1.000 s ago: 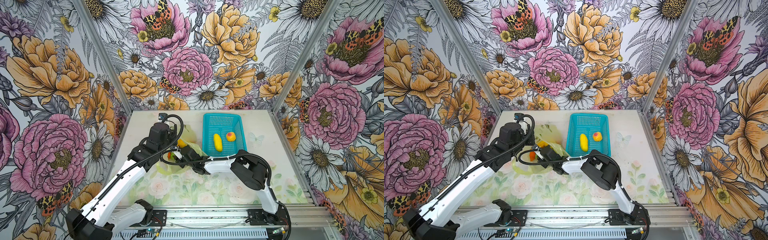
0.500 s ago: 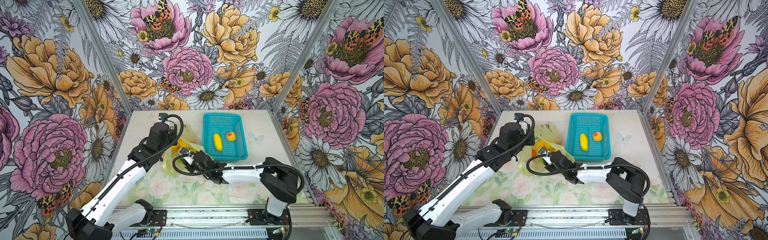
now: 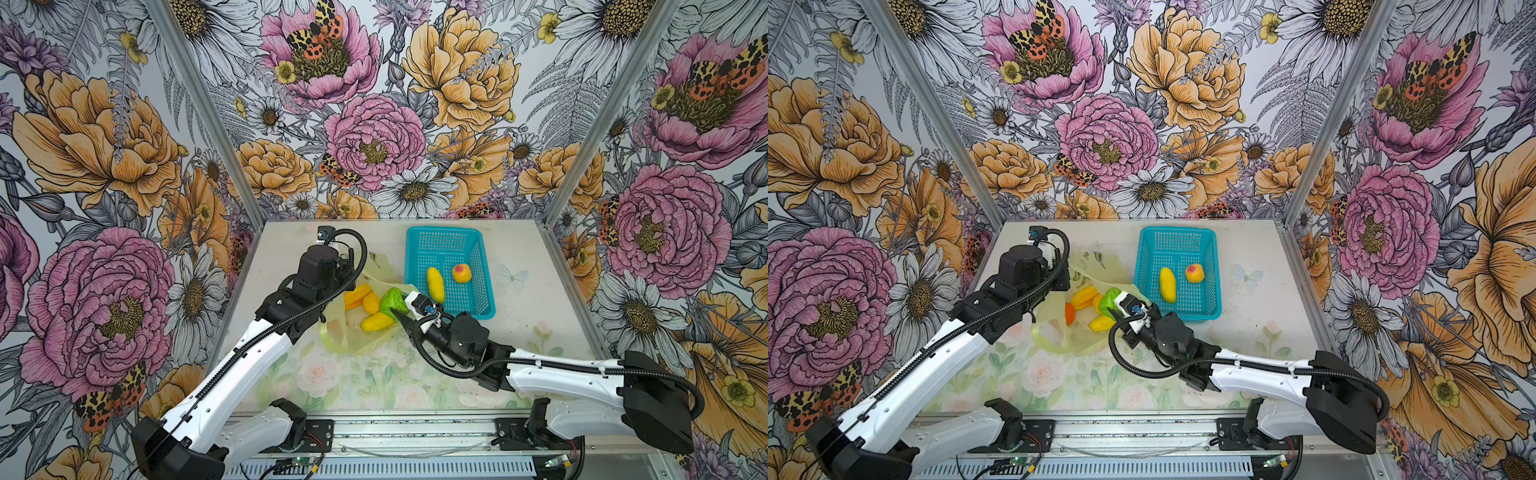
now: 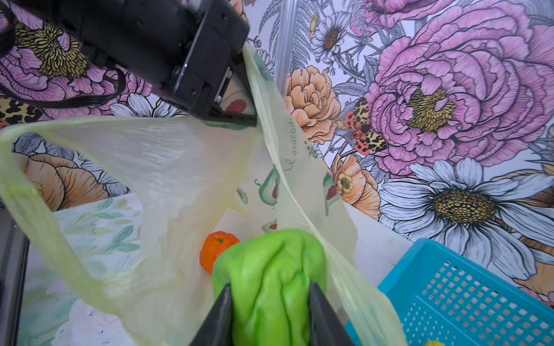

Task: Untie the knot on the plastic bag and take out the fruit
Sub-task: 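Lift the green pepper out of the bag toward the teal basket, then lower the green pepper into the basket and open the right gripper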

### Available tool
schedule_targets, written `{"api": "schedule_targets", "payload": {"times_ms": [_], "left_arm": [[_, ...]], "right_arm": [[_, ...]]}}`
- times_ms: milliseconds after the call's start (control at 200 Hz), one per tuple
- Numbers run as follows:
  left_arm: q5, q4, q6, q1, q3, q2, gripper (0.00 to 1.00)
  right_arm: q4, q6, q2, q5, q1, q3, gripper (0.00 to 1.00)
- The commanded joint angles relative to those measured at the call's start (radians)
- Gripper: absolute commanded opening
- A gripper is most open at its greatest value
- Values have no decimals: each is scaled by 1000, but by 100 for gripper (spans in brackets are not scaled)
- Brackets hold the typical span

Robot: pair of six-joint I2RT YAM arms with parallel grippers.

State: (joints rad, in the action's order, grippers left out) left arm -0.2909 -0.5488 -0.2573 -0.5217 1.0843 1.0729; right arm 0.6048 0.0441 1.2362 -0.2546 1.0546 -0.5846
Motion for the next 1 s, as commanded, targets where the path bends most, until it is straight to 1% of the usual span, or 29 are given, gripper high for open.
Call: {"api": "schedule_targets", "payload": {"times_ms": [0, 40, 110, 150, 305, 375, 400, 415, 460, 560, 681, 751, 801, 891, 956, 996], "left_arm": [[16, 20, 13, -6, 0, -23, 0], [16, 20, 12, -5, -1, -24, 0], [16, 20, 13, -6, -2, -24, 0], [16, 21, 13, -6, -1, -25, 0], [16, 19, 13, -5, -2, -27, 0], [16, 20, 13, -6, -2, -26, 0], [16, 20, 13, -5, -2, -25, 0], [16, 21, 13, -6, -1, -25, 0], [17, 20, 12, -6, 0, -26, 0], [18, 19, 13, -5, -2, -28, 0], [18, 19, 11, -7, -4, -33, 0], [17, 21, 9, -8, -6, -35, 0], [16, 20, 11, -8, -3, -30, 0], [-3, 17, 12, -8, -1, -22, 0], [-6, 16, 13, -8, -2, -18, 0], [-7, 13, 13, -7, 1, -16, 0]], "right_arm": [[110, -31, -53, -115, -31, 53, 16], [122, -52, -68, -122, -52, 68, 16], [137, -91, -87, -84, -98, 94, 16], [145, -111, -93, -85, -118, 106, 16], [130, -213, -95, -171, -200, 114, 16], [107, -266, -96, -148, -252, 117, 17], [100, -283, -93, -141, -255, 116, 17], [95, -292, -91, -141, -285, 115, 17], [71, -320, -83, -139, -312, 106, 17], [13, -377, -46, -121, -380, 75, 17], [-47, -425, 47, -103, -461, 7, 17], [-55, -449, 134, -106, -511, -54, 19], [-49, -471, 210, -116, -546, -125, 19], [-65, -509, 381, -129, -597, -302, 18], [-119, -558, 483, -142, -626, -420, 15], [-148, -591, 531, -147, -639, -463, 14]]}}
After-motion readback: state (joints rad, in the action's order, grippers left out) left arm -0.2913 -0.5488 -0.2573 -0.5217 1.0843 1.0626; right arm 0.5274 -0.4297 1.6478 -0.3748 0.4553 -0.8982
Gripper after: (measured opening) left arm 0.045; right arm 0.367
